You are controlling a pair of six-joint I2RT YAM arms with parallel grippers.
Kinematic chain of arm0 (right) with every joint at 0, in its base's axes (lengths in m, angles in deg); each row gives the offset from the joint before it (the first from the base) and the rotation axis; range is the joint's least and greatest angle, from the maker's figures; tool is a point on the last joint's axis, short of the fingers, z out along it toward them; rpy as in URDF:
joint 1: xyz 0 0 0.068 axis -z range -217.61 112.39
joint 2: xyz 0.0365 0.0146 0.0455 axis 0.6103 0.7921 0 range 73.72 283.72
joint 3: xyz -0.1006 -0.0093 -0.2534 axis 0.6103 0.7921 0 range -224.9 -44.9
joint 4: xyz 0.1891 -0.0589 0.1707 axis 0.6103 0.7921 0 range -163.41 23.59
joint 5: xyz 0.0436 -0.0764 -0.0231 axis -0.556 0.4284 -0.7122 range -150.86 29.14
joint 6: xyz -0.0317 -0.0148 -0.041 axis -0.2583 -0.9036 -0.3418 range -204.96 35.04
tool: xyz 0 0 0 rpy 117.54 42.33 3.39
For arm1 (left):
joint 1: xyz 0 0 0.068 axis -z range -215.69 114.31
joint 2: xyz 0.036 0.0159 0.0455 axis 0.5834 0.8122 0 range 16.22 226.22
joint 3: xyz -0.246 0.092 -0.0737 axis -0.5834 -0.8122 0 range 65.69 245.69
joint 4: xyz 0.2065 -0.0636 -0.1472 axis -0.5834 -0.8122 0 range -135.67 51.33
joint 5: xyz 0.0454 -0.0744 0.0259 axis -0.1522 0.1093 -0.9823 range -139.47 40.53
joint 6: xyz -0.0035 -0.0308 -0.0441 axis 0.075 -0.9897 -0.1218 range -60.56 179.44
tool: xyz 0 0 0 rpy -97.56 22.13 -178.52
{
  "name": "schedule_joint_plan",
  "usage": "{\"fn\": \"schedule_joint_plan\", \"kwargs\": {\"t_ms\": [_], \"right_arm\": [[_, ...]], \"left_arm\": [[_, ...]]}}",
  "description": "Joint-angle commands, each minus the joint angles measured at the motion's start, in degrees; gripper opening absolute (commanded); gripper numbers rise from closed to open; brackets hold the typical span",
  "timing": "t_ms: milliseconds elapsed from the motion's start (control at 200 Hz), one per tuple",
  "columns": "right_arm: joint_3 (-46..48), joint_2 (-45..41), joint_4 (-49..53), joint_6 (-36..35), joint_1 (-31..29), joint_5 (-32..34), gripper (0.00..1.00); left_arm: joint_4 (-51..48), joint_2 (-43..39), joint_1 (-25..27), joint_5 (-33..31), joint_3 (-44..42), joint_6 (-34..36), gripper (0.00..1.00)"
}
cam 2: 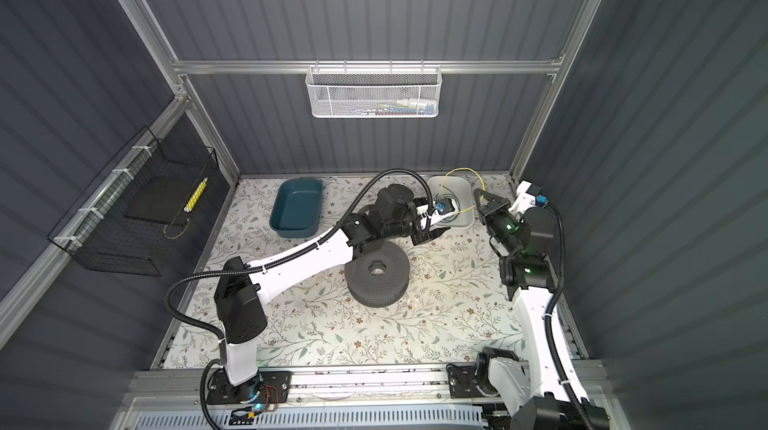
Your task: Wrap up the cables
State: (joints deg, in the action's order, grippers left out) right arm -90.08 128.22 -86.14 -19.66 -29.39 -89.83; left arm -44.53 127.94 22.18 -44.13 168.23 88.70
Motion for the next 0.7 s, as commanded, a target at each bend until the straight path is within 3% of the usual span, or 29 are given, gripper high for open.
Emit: {"fn": "schedule_joint_plan", "kwargs": {"t_ms": [0, 145, 265, 355, 695], "right_arm": [[1.00, -0.80, 0.26, -1.22, -1.36, 1.26, 0.00], [1.68, -0.54, -0.08, -1.33, -2.14, 1.37, 0.00], [1.89, -0.19, -0.19, -1.35, -2.53, 1.55, 0.00], [2.09, -0.01, -0.85, -1.01, -2.80, 1.31, 0.00], [3.19, 1.45, -7.84, 2.14, -2.97, -3.01, 0.00]], "left_arm": [[5.91, 0.86, 1.35, -2.10, 3.08, 4.68, 0.60], [5.97, 2.42, 1.54, -5.08, 3.70, 6.20, 0.48], [4.77, 2.95, 1.93, -4.48, 4.21, 5.44, 0.16], [5.48, 2.46, 2.16, -4.72, 2.92, 5.37, 0.00], [0.74, -0.13, 2.09, -2.98, -0.43, 3.79, 0.00]]}}
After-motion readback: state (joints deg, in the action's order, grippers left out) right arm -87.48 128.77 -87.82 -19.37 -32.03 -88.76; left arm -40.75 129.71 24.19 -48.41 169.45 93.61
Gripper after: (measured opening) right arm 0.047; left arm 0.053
